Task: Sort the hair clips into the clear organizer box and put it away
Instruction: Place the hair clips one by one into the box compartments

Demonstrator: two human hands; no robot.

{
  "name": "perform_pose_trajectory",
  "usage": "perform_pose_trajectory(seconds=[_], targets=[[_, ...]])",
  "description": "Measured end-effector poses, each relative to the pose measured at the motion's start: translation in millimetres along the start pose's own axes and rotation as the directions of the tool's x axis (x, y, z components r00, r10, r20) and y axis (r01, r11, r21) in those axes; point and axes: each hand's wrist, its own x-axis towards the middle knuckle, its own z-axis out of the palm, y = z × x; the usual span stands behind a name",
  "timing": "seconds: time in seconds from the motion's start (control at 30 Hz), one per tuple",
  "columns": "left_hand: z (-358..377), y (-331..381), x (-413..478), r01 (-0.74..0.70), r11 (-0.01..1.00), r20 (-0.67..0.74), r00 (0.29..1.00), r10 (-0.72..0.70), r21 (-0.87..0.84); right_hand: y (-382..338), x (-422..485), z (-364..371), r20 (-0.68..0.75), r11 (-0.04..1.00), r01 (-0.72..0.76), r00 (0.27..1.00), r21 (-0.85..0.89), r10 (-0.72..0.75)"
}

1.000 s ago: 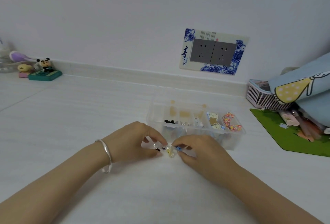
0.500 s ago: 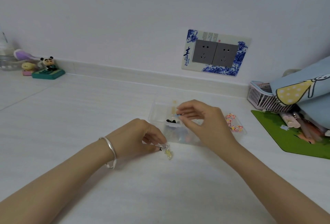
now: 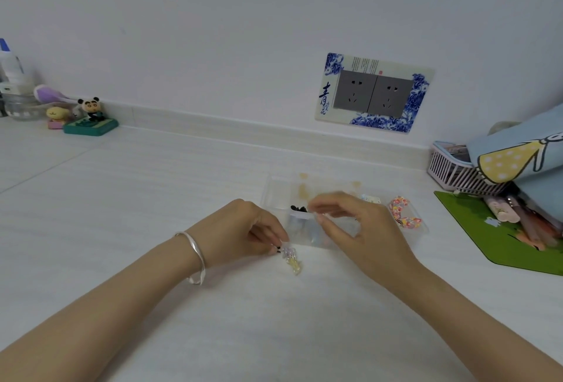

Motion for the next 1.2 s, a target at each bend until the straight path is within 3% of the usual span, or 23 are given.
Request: perform_pose_trajectory(seconds=[0.17, 0.33, 0.57, 0.7, 0.83, 1.03, 1.2], targets=[[-7.9, 5.6, -2.3, 0.005, 0.998, -0.07, 0.997, -0.01, -0.069, -0.2, -22.6, 9.7, 0.015, 0.985, 0.084, 0.996, -0.152, -0.083], [-19.0, 12.3, -4.9, -0.019, 0.979, -0.151, 0.989, -0.012, -0.202, -0.4, -27.0, 26.2, 0.138, 0.99, -0.094, 0.985, -0.101, 0.107], [-23.1, 20.5, 10.4, -0.127, 0.944, -0.356, 0.934, 0.011, -0.306, 6.9, -28.7, 32.6, 0.166, 0.99, -0.104, 0.979, -0.094, 0.118], [-18.6, 24.1, 33.3, -0.113, 0.958, -0.302, 0.953, 0.029, -0.264, 10.8, -31.9, 27.9, 0.172, 0.986, -0.168, 0.971, 0.011, 0.164], [-10.9, 21.9, 45.7, -0.087, 0.989, -0.242, 0.969, 0.057, -0.116, 10.9, -32.5, 20.7, 0.166, 0.971, -0.202, 0.97, 0.131, 0.179], [-12.9, 14.1, 30.1, -0.129, 0.992, -0.282, 0.952, 0.12, -0.012, 5.4, -25.8, 6.5, 0.05, 0.964, -0.132, 0.991, 0.229, 0.123], [-15.5, 12.2, -4.0, -0.152, 0.986, -0.409, 0.906, 0.11, -0.07, 4.5, 3.0, -7.5, -0.106, 0.981, -0.091, 0.988, 0.171, 0.111]])
